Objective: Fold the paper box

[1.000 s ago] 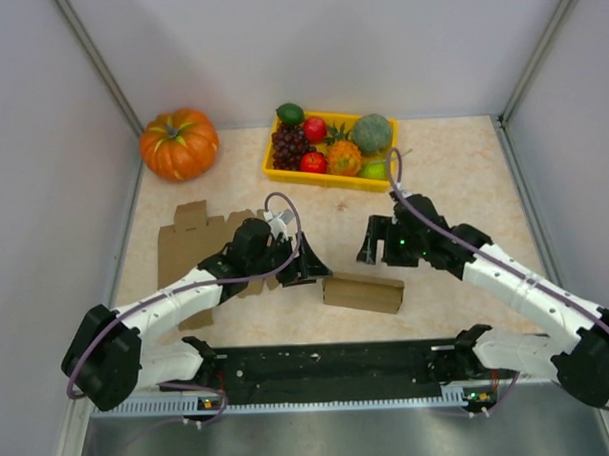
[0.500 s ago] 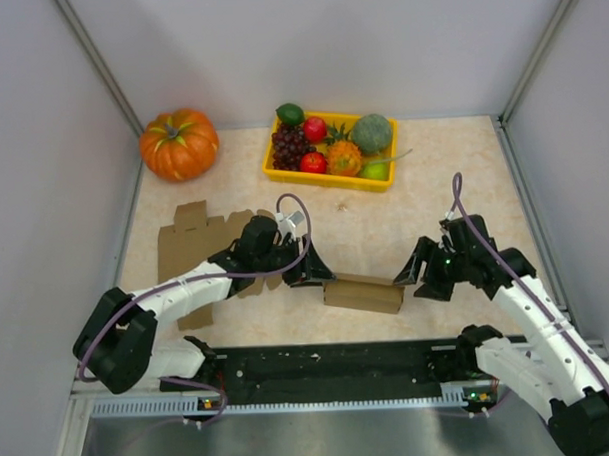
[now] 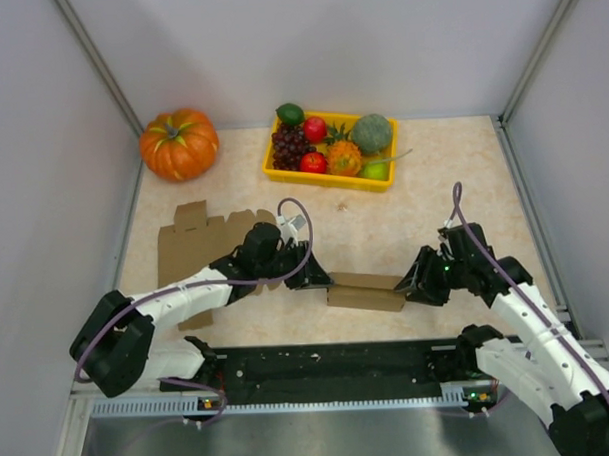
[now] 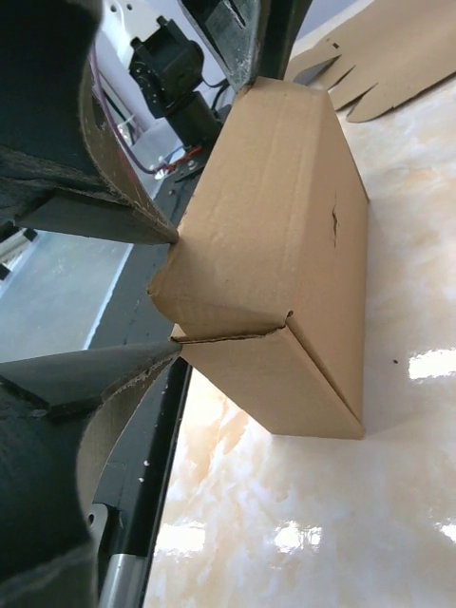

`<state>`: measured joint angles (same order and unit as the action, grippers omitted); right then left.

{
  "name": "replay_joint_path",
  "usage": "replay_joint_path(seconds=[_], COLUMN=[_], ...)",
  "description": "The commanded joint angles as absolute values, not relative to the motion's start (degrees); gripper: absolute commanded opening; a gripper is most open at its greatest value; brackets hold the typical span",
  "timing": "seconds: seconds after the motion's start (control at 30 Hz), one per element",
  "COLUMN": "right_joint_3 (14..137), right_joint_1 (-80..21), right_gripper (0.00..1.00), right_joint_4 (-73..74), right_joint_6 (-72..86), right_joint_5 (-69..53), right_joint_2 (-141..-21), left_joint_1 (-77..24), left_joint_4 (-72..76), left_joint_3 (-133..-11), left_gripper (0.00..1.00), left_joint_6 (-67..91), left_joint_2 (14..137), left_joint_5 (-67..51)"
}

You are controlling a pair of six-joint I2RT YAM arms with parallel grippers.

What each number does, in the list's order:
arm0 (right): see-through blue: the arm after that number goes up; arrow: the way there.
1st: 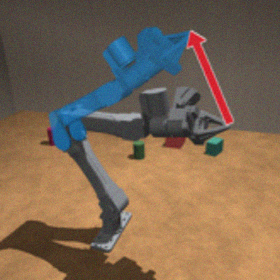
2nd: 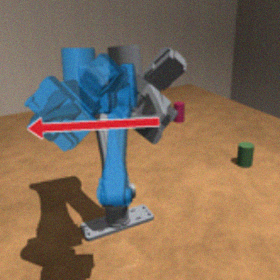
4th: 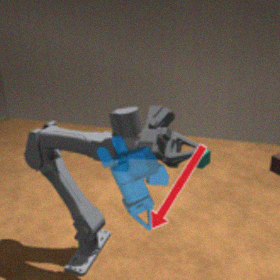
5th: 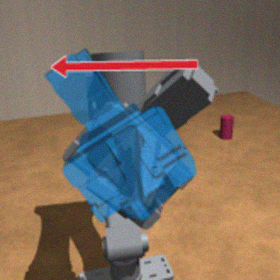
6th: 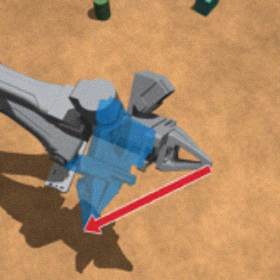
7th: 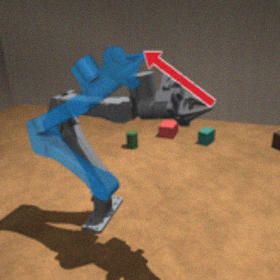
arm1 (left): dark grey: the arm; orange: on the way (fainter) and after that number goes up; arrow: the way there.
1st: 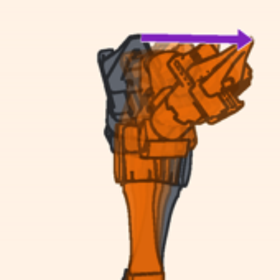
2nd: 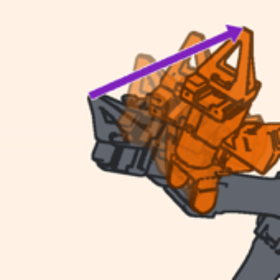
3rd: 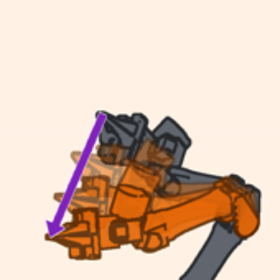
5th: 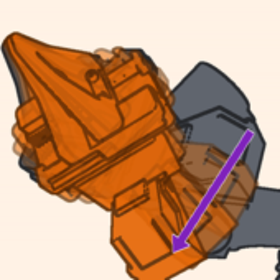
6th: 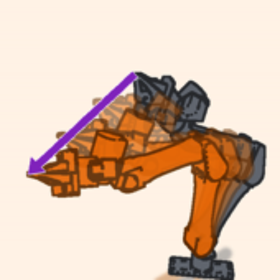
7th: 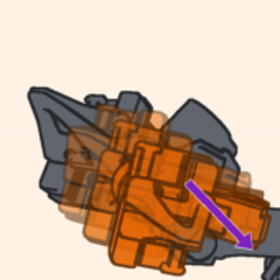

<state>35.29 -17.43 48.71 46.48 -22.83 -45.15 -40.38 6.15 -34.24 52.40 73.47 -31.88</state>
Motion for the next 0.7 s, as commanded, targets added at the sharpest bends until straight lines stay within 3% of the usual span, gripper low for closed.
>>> replay_joint_path(seconds=[0.0, 0.13, 0.17, 0.23, 0.3, 0.33, 0.37, 0.43, 0.47, 0.67], right_joint_3=[31.5, 30.6, 30.5, 30.7, 32.1, 32.7, 33.1, 34.8, 35.2, 35.7], right_joint_1=[-16.9, -16.9, -17.0, -16.9, -16.9, -17.0, -17.0, -17.0, -16.9, -15.7], right_gripper=[0.46, 0.44, 0.44, 0.45, 0.52, 0.56, 0.66, 0.73, 0.80, 0.79], right_joint_4=[45.7, 45.3, 45.2, 45.1, 44.9, 45.0, 44.9, 45.0, 44.8, 43.2], right_joint_6=[45.0, 42.5, 41.3, 40.1, 38.3, 38.0, 37.8, 37.4, 37.5, 36.0], right_joint_5=[-19.1, -14.8, -14.4, -14.6, -16.1, -16.3, -16.1, -16.2, -16.5, -16.8], right_joint_2=[-43.7, -42.1, -42.0, -41.8, -41.0, -40.4, -39.8, -39.0, -39.3, -42.4], left_joint_1=[-43.7, -46.2, -46.6, -46.8, -46.8, -46.7, -46.4, -45.6, -44.7, -42.5], left_joint_4=[10.7, 14.0, 14.1, 12.4, 9.9, 7.7, 6.5, 4.4, 2.1, 1.6], left_joint_3=[-32.9, -30.2, -29.8, -29.3, -30.1, -30.6, -31.5, -32.7, -33.7, -34.8], left_gripper=[0.29, 0.27, 0.30, 0.47, 0.55, 0.64, 0.67, 0.75, 0.76, 0.74], left_joint_6=[51.3, 51.9, 51.7, 50.2, 47.7, 46.9, 46.3, 45.3, 45.1, 43.9], left_joint_2=[72.1, 72.0, 71.2, 70.1, 67.9, 67.2, 66.3, 65.6, 65.2, 67.8], left_joint_5=[-27.1, -23.8, -23.4, -22.1, -20.6, -20.2, -19.6, -19.5, -19.3, -20.4])
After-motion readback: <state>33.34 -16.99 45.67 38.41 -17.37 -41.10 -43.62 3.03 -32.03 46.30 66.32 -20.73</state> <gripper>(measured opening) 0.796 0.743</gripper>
